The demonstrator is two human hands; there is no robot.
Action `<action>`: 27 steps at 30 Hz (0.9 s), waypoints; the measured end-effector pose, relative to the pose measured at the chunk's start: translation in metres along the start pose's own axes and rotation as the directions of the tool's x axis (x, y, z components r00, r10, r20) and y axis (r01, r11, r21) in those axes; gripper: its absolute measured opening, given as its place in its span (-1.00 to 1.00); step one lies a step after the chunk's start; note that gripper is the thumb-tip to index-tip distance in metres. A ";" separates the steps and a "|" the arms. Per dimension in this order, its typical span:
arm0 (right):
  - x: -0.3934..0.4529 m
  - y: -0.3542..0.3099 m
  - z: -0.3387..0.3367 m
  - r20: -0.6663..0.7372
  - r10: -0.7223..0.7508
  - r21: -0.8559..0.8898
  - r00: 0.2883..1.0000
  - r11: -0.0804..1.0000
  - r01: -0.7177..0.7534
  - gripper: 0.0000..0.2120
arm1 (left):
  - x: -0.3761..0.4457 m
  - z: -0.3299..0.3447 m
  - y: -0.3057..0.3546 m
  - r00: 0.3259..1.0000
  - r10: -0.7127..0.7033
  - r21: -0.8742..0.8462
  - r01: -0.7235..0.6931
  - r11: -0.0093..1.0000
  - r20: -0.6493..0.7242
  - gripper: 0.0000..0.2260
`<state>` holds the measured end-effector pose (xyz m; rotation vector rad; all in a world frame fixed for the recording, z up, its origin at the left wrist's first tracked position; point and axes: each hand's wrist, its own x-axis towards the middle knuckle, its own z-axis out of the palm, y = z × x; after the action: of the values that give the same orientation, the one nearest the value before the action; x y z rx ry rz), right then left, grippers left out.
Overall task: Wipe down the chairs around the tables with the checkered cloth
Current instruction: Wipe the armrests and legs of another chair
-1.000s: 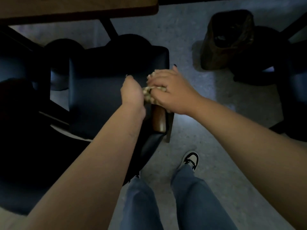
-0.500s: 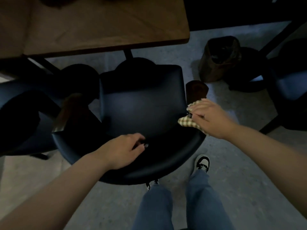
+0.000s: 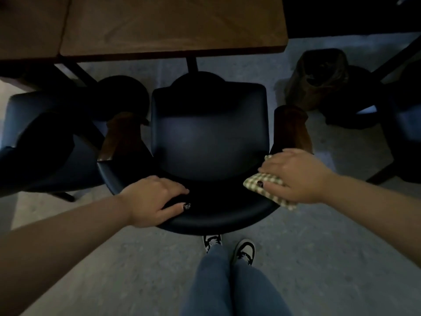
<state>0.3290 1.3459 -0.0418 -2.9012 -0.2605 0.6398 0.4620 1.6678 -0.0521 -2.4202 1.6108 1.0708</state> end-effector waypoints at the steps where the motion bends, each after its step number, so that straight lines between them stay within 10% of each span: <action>1: 0.003 0.001 0.001 -0.012 -0.027 -0.001 1.000 1.000 0.027 -0.37 | 0.000 -0.001 0.000 1.000 0.005 0.004 -0.005 1.000 0.003 -0.46; 13: -0.008 -0.049 0.024 -0.439 0.122 0.192 0.890 0.981 -0.039 -0.59 | -0.014 -0.007 0.009 0.978 -0.072 -0.059 0.061 0.996 -0.195 -0.42; 27: 0.016 -0.135 0.025 -0.515 0.362 0.268 0.777 0.929 -0.255 -0.59 | -0.021 0.004 0.000 0.872 -0.012 -0.139 -0.065 0.988 -0.490 -0.67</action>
<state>0.3140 1.4829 -0.0451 -2.8060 0.3456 -0.1725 0.4551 1.6865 -0.0431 -2.9618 1.7426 0.6225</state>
